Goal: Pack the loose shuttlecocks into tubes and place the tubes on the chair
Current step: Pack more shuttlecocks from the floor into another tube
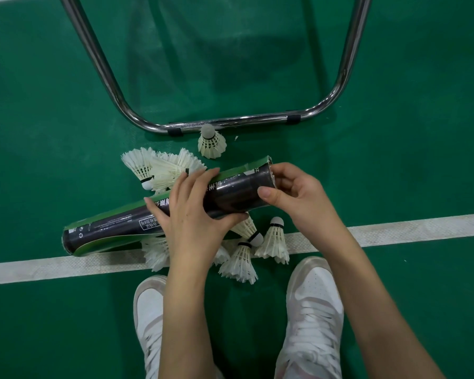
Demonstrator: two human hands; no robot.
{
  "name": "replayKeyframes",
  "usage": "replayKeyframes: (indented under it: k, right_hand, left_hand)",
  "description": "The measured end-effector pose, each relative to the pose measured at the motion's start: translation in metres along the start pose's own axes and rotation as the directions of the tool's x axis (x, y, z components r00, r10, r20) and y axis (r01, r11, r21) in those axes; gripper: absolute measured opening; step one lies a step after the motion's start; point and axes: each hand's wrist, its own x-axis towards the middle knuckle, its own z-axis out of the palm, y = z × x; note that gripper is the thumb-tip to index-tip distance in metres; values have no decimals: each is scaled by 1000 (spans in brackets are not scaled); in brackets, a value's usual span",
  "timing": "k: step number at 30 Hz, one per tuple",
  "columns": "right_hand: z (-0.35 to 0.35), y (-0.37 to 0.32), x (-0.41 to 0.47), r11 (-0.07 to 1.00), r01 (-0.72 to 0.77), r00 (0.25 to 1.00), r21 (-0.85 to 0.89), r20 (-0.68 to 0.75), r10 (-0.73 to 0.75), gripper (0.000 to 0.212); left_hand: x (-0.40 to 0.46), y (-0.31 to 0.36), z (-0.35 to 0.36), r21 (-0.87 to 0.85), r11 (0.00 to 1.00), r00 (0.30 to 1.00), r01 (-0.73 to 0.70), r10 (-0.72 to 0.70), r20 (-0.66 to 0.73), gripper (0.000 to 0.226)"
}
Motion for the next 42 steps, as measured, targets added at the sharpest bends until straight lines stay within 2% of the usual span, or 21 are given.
replayKeyframes:
  k: [5, 10, 14, 18, 21, 29, 35, 38, 42]
  right_hand:
    - [-1, -2, 1, 999, -3, 997, 42, 83, 0, 23]
    - [-5, -2, 4, 996, -46, 986, 76, 164, 33, 22]
    - [-8, -5, 7, 997, -58, 969, 52, 245, 44, 17]
    - [-8, -8, 10, 996, -74, 960, 42, 272, 60, 23]
    - [-9, -8, 9, 996, -81, 954, 41, 292, 65, 20]
    - [-9, -18, 12, 996, -84, 930, -35, 355, 91, 26]
    - [-6, -25, 18, 989, -74, 895, -127, 428, 122, 43]
    - [-5, -24, 19, 988, -73, 897, -133, 425, 124, 44]
    - [-15, -21, 13, 993, -58, 937, -98, 339, 88, 45]
  left_hand:
    - [-1, -1, 0, -52, 998, 999, 19, -21, -29, 81]
    - [-1, -2, 1, -68, 997, 999, -26, 23, -41, 69]
    - [-1, -4, -1, -66, 997, 998, -36, 33, -45, 70]
    - [1, -5, -3, -71, 997, 999, -31, 29, -39, 72]
    - [0, -5, -5, -72, 997, 999, -38, 36, -37, 72]
    - [1, -5, -12, -87, 995, 998, -54, 51, -43, 73]
    - [2, -7, -14, -86, 994, 997, -61, 57, -50, 74]
    - [3, -6, -14, -98, 994, 998, -51, 47, -42, 74]
    - [6, -9, -16, -100, 994, 999, -43, 41, -25, 73]
